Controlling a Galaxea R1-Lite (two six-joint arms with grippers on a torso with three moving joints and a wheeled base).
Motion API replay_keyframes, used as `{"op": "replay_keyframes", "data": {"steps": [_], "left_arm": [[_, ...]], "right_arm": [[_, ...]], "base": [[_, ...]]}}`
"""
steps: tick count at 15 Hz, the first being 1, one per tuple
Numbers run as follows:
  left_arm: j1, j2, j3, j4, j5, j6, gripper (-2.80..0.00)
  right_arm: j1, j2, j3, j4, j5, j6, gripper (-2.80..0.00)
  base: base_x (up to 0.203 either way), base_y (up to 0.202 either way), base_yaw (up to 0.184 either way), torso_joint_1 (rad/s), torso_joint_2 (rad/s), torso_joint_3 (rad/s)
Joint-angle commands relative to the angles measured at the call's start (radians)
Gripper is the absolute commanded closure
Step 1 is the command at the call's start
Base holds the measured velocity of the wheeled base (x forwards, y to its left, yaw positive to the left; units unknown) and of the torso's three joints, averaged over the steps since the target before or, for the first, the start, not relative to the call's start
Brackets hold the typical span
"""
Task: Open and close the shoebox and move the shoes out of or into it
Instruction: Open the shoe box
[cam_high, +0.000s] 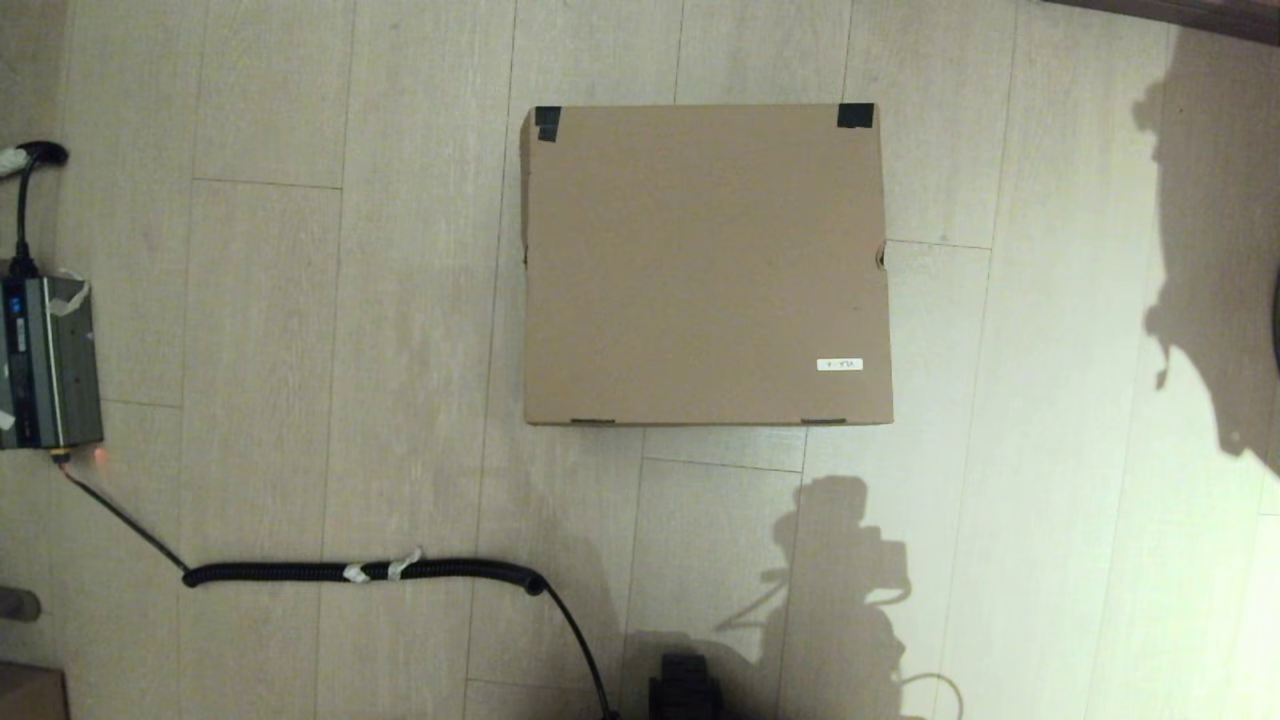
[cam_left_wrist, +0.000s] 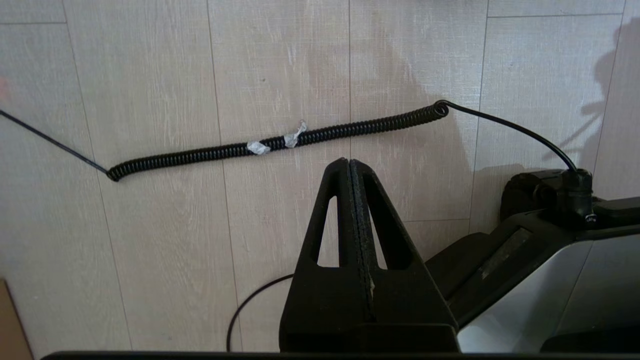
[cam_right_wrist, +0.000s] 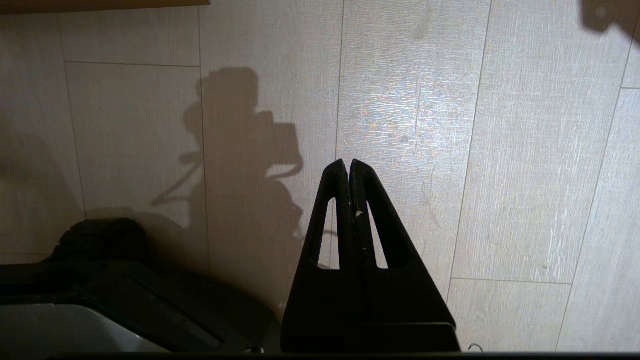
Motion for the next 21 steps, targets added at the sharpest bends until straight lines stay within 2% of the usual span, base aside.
{"op": "replay_keyframes", "data": {"steps": [1, 5, 6, 9, 11, 13, 14, 16, 19, 21], "left_arm": [[0.0, -0.002, 0.0, 0.001, 0.002, -0.004, 0.0], [0.0, 0.0, -0.001, 0.0, 0.001, 0.012, 0.0], [0.0, 0.0, -0.033, -0.002, 0.002, 0.016, 0.0], [-0.002, 0.131, -0.233, 0.016, -0.004, 0.004, 0.0], [-0.017, 0.363, -0.362, 0.02, -0.022, -0.038, 0.0], [-0.036, 0.581, -0.494, 0.021, -0.063, -0.124, 0.0], [-0.043, 0.681, -0.557, 0.021, -0.11, -0.188, 0.0], [-0.049, 0.844, -0.632, -0.014, -0.239, -0.312, 0.0], [-0.042, 1.089, -0.653, -0.21, -0.424, -0.507, 0.0], [-0.006, 1.248, -0.631, -0.422, -0.567, -0.614, 0.0]], "right_arm": [[0.001, 0.0, 0.0, 0.0, 0.001, -0.001, 0.0], [0.0, 0.0, -0.008, 0.0, -0.008, -0.015, 0.0], [0.0, 0.002, -0.052, 0.0, -0.02, -0.008, 0.0], [0.001, 0.152, -0.285, 0.02, -0.032, 0.034, 0.0], [0.003, 0.379, -0.395, 0.024, -0.004, 0.127, 0.0], [0.004, 0.591, -0.479, -0.005, 0.073, 0.279, 0.0], [0.004, 0.694, -0.504, -0.046, 0.119, 0.351, 0.0], [0.004, 0.88, -0.523, -0.175, 0.201, 0.435, 0.0], [-0.004, 1.131, -0.54, -0.387, 0.415, 0.533, 0.0], [-0.027, 1.277, -0.552, -0.5, 0.565, 0.579, 0.0]], "base": [[0.0, 0.0, 0.0, 0.0, 0.0, 0.0], [0.0, 0.0, 0.0, 0.0, 0.0, 0.0], [0.0, 0.0, 0.0, 0.0, 0.0, 0.0], [0.0, 0.0, 0.0, 0.0, 0.0, 0.0], [0.0, 0.0, 0.0, 0.0, 0.0, 0.0], [0.0, 0.0, 0.0, 0.0, 0.0, 0.0], [0.0, 0.0, 0.0, 0.0, 0.0, 0.0], [0.0, 0.0, 0.0, 0.0, 0.0, 0.0], [0.0, 0.0, 0.0, 0.0, 0.0, 0.0], [0.0, 0.0, 0.0, 0.0, 0.0, 0.0]]}}
